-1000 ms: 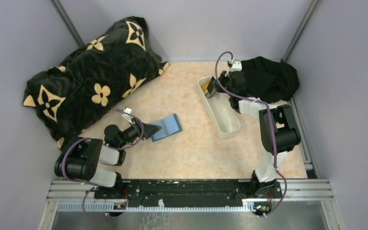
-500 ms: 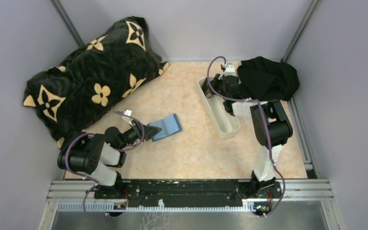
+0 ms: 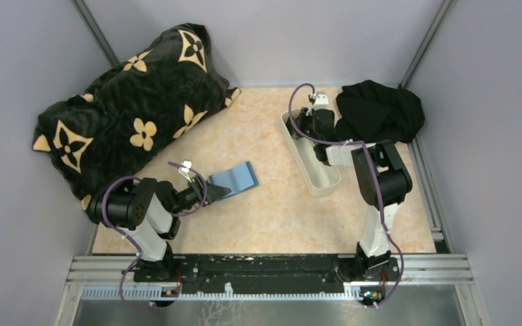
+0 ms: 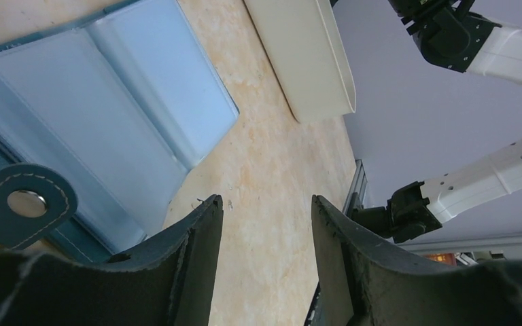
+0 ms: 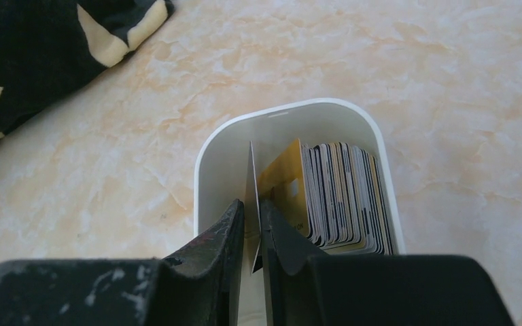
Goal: Take the credit cards out of the card holder
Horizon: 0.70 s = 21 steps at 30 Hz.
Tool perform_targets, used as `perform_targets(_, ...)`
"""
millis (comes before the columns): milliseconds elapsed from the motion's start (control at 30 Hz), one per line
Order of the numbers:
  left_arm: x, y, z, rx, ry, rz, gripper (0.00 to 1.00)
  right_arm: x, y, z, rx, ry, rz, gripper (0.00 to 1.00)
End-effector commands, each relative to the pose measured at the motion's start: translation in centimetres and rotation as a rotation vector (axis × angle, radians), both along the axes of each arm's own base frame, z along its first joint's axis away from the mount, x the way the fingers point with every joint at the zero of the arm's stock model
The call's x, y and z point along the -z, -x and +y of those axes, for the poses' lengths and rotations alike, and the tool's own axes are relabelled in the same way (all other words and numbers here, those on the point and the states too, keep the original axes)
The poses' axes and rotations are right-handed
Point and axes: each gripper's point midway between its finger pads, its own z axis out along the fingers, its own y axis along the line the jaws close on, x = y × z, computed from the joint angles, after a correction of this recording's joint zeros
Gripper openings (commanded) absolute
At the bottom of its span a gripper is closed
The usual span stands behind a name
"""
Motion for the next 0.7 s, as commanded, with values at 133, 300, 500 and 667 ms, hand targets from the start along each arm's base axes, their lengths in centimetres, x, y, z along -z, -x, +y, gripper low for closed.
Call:
perform_targets(133, -4.8, -0.5, 0.1, -0.014, 0.045, -0.265, 0.59, -6.4, -1.2, -0.4, 0.040, 0.028, -0.153, 0.16)
perform_targets(300, -4.4, -0.6, 0.1, -0.012, 0.043, -0.250, 0.59, -8.5, -1.3, -2.1, 0.107, 0.088, -0.198, 0.16)
perform_targets(500, -4.5, -1.0, 0.0, -0.004, 0.046, -0.256, 0.59, -10.7, -0.9, -2.8, 0.119, 0.119, -0.233, 0.17)
perform_targets(667, -4.0, -2.1, -0.1, -0.033, 0.019, -0.232, 0.59, -10.3, 1.2, 0.3, 0.017, 0.102, -0.203, 0.17)
